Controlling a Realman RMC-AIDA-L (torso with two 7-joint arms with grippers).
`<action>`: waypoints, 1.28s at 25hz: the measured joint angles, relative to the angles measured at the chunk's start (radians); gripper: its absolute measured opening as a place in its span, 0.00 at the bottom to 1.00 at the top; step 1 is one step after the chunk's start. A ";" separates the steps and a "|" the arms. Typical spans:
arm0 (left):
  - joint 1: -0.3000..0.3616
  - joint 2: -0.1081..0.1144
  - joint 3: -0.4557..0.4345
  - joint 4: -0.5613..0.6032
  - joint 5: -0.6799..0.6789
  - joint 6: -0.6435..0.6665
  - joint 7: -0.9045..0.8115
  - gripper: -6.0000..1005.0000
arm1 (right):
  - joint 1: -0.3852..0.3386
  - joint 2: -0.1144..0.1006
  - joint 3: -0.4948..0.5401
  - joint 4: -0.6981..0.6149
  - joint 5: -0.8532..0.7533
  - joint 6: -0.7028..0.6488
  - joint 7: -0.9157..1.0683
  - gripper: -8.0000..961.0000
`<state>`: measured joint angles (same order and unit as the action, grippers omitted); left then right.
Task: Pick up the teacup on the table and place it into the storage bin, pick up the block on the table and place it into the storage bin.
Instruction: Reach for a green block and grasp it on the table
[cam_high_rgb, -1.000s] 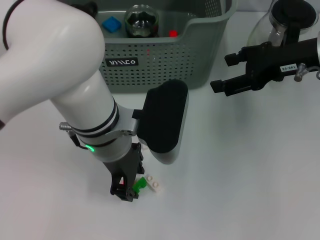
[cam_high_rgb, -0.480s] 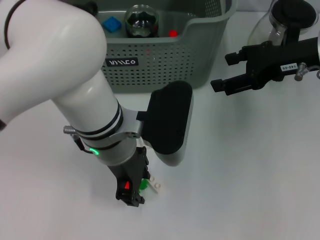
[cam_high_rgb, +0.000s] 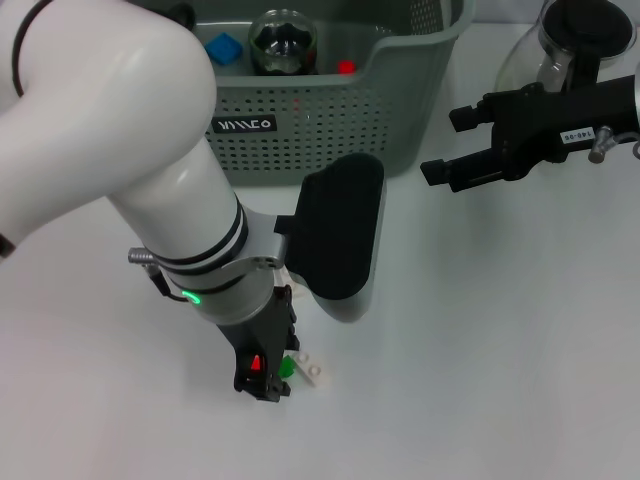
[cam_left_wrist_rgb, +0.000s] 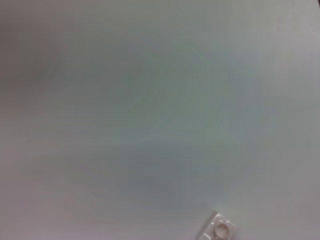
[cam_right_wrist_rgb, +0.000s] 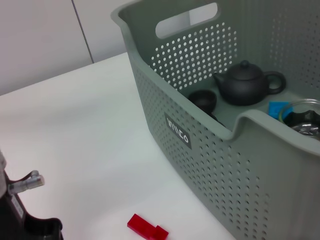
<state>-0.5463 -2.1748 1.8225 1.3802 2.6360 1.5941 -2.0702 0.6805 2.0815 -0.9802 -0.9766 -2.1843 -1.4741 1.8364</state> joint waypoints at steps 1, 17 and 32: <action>0.000 0.000 0.000 -0.002 0.002 -0.002 -0.003 0.47 | 0.000 0.000 0.000 0.000 0.000 0.000 0.000 0.97; 0.000 0.000 0.015 -0.006 0.002 -0.018 -0.028 0.46 | 0.002 -0.001 0.000 0.000 0.000 0.001 -0.003 0.97; -0.021 0.000 0.015 -0.030 0.010 -0.029 -0.048 0.25 | 0.001 -0.002 0.000 0.002 0.000 0.002 -0.009 0.97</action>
<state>-0.5677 -2.1744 1.8380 1.3501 2.6457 1.5648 -2.1183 0.6817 2.0800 -0.9802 -0.9747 -2.1844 -1.4725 1.8270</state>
